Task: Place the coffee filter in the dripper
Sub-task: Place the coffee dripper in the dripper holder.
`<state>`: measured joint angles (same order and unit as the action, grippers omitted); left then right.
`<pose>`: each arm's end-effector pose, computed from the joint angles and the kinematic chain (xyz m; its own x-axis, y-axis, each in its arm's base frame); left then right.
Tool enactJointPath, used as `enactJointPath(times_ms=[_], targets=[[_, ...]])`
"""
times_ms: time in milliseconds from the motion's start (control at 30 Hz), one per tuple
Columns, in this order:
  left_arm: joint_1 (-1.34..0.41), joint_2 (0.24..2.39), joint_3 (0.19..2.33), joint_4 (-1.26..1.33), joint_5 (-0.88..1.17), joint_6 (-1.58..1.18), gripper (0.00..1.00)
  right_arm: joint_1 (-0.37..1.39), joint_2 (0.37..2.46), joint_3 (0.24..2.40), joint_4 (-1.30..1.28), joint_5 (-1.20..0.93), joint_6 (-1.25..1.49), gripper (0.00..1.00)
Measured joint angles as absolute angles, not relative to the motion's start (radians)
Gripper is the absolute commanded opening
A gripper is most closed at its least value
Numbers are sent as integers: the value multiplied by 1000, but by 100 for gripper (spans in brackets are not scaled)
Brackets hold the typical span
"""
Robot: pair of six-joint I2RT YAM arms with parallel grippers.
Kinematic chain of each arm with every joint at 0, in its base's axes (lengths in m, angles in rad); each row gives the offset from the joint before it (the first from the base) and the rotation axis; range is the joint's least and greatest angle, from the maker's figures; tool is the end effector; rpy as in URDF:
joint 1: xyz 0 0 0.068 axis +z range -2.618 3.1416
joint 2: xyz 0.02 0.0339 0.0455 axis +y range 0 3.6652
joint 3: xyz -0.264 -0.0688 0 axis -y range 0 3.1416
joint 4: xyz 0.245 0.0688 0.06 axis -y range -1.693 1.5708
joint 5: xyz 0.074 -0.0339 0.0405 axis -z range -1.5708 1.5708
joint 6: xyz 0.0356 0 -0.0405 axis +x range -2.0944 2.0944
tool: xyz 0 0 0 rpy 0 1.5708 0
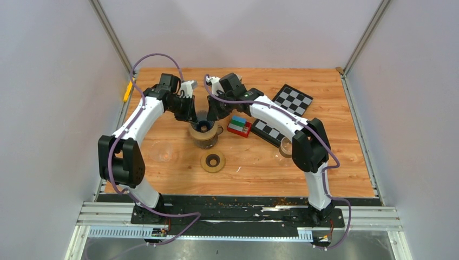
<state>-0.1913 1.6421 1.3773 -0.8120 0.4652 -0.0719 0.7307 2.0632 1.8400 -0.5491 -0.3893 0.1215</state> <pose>0.3319 -0.0805 0.2775 -0.8894 0.1068 -0.4445 0.3157 0.8468 -0.4280 0.3437 0.3261 0.2758 -0.6152 -0.4007 -0.6789 -0.7509 0.5602 0.3497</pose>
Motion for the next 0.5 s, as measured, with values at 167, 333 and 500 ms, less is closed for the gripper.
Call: enactJointPath(times_ms=[167,333,500], targets=[[-191,1633,1359,-793,463,-80,0,733,2065,1840,-545,-385,131,0],[-189,1629,1343,-776,463,-83,0,735,2073,1852,-553,-382,130,0],[-184,1629,1333,-764,472,-85,0,739,2081,1867,-567,-368,128,0]])
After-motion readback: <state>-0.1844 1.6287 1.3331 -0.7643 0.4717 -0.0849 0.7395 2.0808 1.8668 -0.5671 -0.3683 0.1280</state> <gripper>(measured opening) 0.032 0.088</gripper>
